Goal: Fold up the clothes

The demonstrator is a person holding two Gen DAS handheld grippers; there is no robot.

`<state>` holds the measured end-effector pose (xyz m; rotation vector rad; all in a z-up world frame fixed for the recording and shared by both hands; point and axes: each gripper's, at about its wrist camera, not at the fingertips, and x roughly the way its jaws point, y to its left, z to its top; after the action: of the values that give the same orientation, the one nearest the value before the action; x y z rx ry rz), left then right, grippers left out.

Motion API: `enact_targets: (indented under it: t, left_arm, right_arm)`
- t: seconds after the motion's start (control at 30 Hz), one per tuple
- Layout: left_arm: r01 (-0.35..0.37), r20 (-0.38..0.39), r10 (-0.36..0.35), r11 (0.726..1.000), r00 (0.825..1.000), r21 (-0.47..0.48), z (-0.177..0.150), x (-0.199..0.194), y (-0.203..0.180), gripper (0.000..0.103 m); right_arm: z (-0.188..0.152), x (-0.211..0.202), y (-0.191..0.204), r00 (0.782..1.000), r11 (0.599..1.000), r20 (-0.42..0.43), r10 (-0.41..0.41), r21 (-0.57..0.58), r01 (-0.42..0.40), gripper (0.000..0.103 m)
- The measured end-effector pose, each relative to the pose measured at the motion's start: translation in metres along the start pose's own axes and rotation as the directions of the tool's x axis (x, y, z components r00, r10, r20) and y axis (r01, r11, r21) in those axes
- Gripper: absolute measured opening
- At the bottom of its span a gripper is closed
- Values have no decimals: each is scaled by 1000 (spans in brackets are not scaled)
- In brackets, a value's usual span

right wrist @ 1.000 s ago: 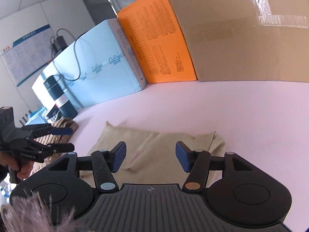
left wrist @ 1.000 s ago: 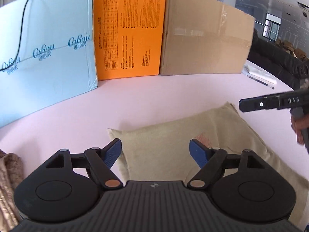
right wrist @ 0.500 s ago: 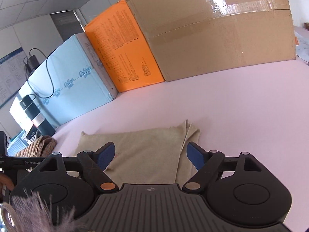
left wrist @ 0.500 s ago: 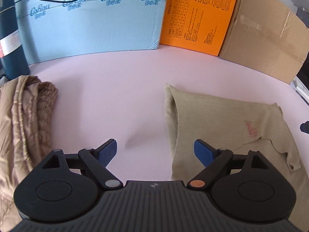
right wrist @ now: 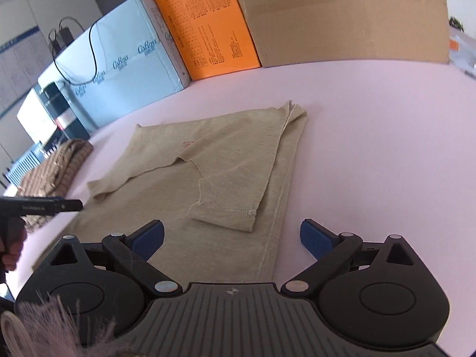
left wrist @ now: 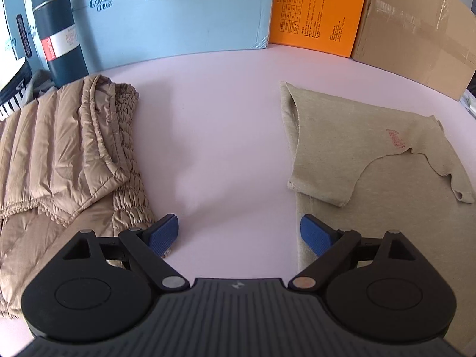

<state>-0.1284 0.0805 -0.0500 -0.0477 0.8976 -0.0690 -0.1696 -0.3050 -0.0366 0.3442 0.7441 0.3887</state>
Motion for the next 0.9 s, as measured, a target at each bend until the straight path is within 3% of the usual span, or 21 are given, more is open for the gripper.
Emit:
enact_targets:
  t: [0.07,0.17,0.27,0.43,0.57,0.63,0.73,0.77,0.8,0.83,0.87,0.9]
  left_arm:
    - [97,-48,-100,994,994,-58,-5,-7,9,88]
    - [223,-81,-232,969,969,-109,-16,-21,17,88]
    - [289,-120,-300,952,946,-105,-32,-36,15,88]
    - [292,-168,-285,956,944,17,-55,-56,-3,89]
    - [293,-176,-282,956,943,36,-60,-57,-15,92]
    - [283,-182,-272,959,945,36,-59,-55,-18,96]
    - [262,-196,-245,963,950,65,-59,-57,-24,92]
    - [254,-192,-235,964,953,77,-59,-59,-26,84]
    - [250,-188,-230,964,955,93,-59,-61,-27,51]
    - [249,-191,-224,962,955,114,-60,-62,-30,19]
    - [246,-193,-220,962,956,121,-59,-62,-30,8]
    - [249,-188,-225,962,956,116,-59,-63,-30,4]
  right_arm:
    - [-7,-12,-14,998,994,12,59,89,-60,101]
    - [-19,-30,-27,990,978,-12,139,155,-136,101]
    - [-31,-45,-32,972,966,-80,220,160,-205,101]
    - [-44,-63,-34,942,933,-148,302,247,-260,101]
    - [-51,-65,-28,922,916,-182,342,284,-284,101]
    - [-51,-62,-25,924,921,-197,328,283,-266,101]
    - [-48,-59,-22,926,925,-220,307,298,-236,100]
    - [-47,-59,-22,927,928,-228,297,297,-224,96]
    - [-46,-59,-21,930,935,-240,277,289,-204,89]
    - [-45,-58,-21,932,942,-254,260,280,-187,61]
    - [-45,-55,-25,928,941,-274,253,293,-170,10]
    - [-48,-52,-31,923,932,-285,259,323,-162,7]
